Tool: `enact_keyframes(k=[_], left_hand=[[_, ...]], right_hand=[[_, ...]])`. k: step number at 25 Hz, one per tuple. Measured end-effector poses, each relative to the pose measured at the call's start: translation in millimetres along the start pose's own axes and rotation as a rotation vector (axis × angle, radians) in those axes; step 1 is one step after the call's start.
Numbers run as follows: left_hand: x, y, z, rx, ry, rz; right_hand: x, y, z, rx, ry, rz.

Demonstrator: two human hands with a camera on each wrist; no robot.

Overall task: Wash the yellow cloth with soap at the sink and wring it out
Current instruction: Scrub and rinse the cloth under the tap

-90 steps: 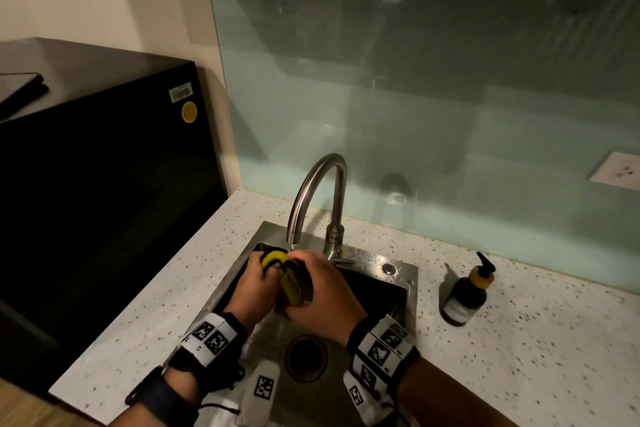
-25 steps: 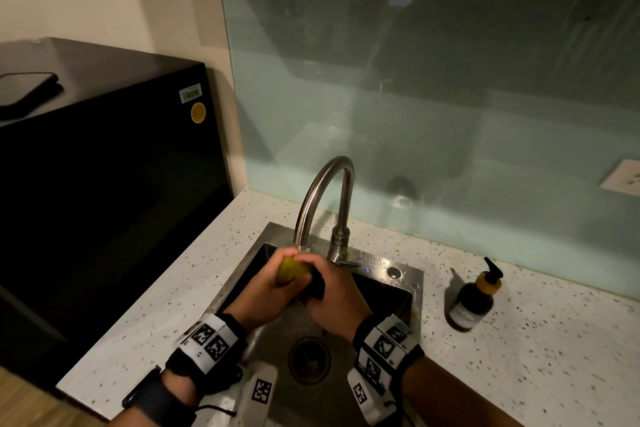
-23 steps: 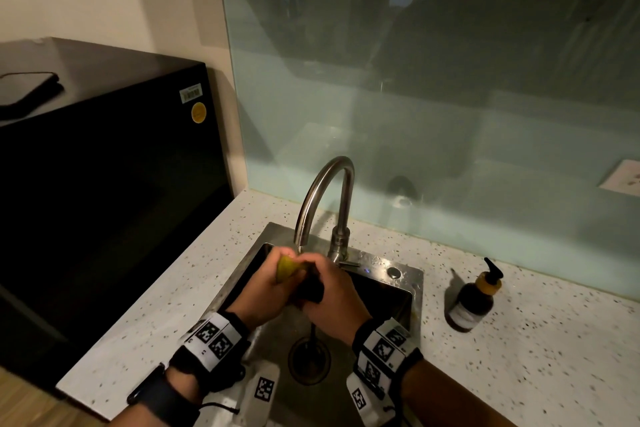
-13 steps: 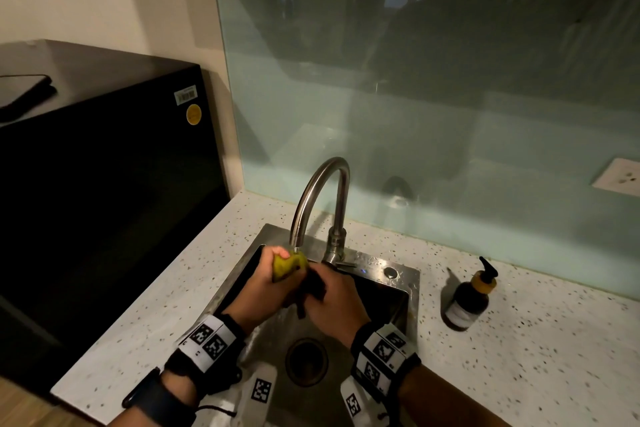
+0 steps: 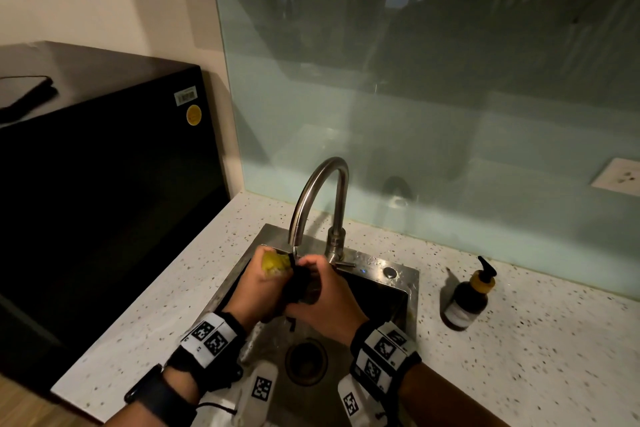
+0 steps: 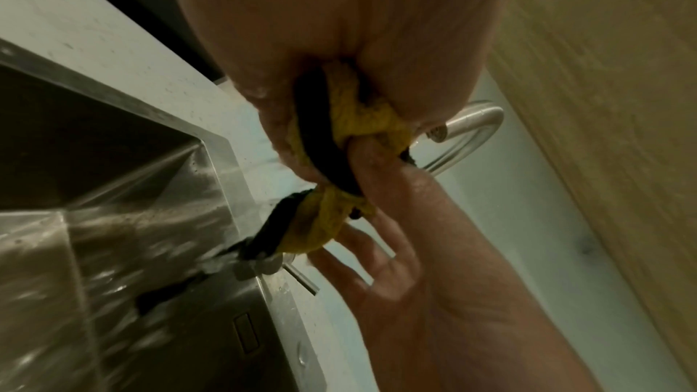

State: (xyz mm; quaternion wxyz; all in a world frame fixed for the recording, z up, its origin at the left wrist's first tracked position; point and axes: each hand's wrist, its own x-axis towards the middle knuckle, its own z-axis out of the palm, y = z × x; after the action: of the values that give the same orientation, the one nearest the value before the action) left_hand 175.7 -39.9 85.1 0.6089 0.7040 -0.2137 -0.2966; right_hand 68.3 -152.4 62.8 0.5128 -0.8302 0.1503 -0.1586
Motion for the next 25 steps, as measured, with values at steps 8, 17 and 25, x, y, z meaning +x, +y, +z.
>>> enact_keyframes(k=[8,17,25], left_hand=[[1.4,-15.0,-4.4,0.174,0.037,-0.061],[5.4,-30.6,-2.4,0.141,0.066,0.036],[0.0,-11.5,-4.4,-0.048,-0.022,-0.017]], right_hand=[[-1.1,-4.1,-4.6,-0.067,0.093,0.016],[0.6,-1.6,11.2,-0.174,0.033,-0.067],[3.0,-15.5,3.4,-0.085,-0.022,0.055]])
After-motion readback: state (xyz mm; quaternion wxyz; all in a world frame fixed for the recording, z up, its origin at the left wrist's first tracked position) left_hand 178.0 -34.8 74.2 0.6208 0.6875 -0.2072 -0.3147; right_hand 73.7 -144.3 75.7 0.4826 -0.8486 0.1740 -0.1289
